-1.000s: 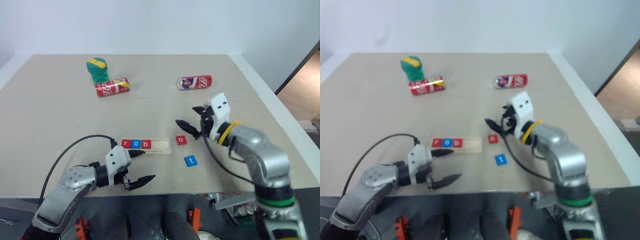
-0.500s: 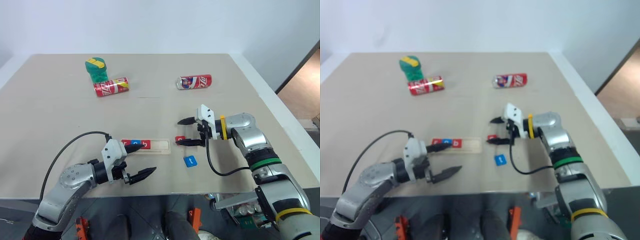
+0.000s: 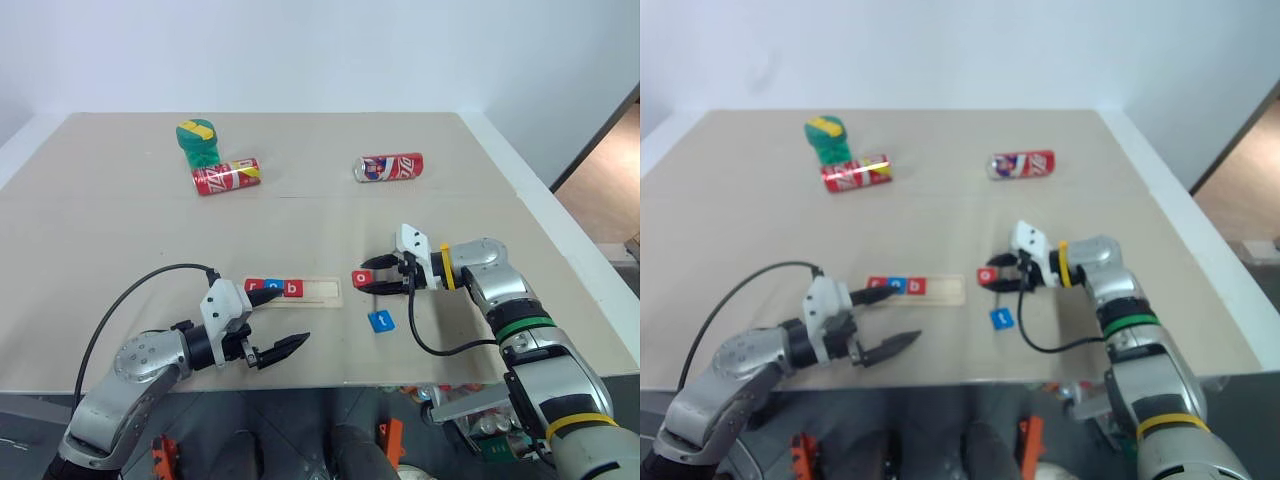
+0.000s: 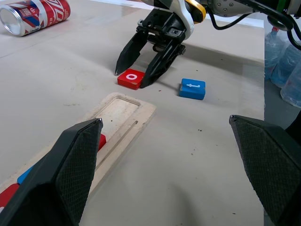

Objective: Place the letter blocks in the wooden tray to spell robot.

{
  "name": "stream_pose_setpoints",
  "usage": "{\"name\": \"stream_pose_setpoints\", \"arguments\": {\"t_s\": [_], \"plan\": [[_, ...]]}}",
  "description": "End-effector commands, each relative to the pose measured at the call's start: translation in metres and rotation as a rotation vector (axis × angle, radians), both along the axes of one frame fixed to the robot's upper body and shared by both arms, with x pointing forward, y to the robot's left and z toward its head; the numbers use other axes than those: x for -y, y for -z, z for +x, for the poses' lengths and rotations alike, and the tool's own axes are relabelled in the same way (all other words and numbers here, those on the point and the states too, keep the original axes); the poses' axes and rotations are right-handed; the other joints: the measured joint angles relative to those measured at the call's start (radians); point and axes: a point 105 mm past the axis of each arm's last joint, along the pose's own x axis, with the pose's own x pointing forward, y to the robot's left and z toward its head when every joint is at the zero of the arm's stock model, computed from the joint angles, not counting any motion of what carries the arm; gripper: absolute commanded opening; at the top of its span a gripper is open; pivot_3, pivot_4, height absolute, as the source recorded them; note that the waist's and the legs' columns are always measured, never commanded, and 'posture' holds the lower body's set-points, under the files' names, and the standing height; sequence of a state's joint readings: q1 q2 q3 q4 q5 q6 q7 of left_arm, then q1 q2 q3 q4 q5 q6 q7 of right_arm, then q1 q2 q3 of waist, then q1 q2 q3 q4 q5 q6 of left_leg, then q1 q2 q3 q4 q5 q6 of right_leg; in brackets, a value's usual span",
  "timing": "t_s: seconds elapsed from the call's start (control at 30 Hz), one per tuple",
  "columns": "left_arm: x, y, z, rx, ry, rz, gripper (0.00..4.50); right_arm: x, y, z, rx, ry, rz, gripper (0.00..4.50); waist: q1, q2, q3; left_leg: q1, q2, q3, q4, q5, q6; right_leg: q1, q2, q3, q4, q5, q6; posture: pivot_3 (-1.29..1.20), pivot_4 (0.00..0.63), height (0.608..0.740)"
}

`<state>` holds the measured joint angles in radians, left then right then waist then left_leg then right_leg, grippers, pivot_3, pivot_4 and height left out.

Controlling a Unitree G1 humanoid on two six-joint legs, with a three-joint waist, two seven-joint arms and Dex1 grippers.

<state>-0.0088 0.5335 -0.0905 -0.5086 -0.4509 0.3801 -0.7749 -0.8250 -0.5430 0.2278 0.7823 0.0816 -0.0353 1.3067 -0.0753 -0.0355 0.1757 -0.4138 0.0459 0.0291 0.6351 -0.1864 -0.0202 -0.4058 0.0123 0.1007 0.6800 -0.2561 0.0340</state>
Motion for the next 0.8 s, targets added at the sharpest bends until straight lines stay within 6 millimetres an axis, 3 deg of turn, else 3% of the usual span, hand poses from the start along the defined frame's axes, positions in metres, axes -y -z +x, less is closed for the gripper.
{"name": "stream_pose_setpoints", "arguments": {"t_s": [0.03,0.47,0.57,0.63,0.8], "plan": [[0.003,-0.006,-0.003,0.032,0.025,0.005,4.5,0.005,0.003,-0.001,-0.021,0.06,0.0,2.53,0.0,0.0,0.0,0.0,0.0,0.0,0.0,0.0,0.0,0.0,0.0,0.0,0.0,0.0,0.0,0.0,0.15,0.74],[0.004,-0.003,-0.001,0.037,0.034,0.025,4.5,0.004,0.01,-0.008,-0.065,0.114,-0.012,2.53,0.0,0.0,0.0,0.0,0.0,0.0,0.0,0.0,0.0,0.0,0.0,0.0,0.0,0.0,0.001,0.0,0.15,0.74],[0.001,-0.002,-0.002,0.034,0.029,0.028,4.5,0.001,0.008,-0.005,-0.062,0.167,0.001,1.98,0.0,0.0,0.0,0.0,0.0,0.0,0.0,0.0,0.0,0.0,0.0,0.0,0.0,0.0,0.001,0.0,0.15,0.74],[-0.001,0.0,-0.002,0.032,0.022,0.033,4.5,-0.002,0.008,-0.007,-0.05,0.184,-0.013,1.3,0.0,0.0,0.0,0.0,0.0,0.0,0.0,0.0,0.0,0.0,0.0,0.0,0.0,0.0,0.001,0.0,0.15,0.74],[-0.004,0.003,-0.002,0.03,0.012,0.036,4.5,-0.012,0.008,-0.017,-0.034,0.194,-0.036,1.25,0.0,0.0,0.0,0.0,0.0,-0.001,-0.001,0.0,-0.001,-0.001,0.001,0.0,0.0,-0.001,0.001,0.0,0.15,0.74]]}}
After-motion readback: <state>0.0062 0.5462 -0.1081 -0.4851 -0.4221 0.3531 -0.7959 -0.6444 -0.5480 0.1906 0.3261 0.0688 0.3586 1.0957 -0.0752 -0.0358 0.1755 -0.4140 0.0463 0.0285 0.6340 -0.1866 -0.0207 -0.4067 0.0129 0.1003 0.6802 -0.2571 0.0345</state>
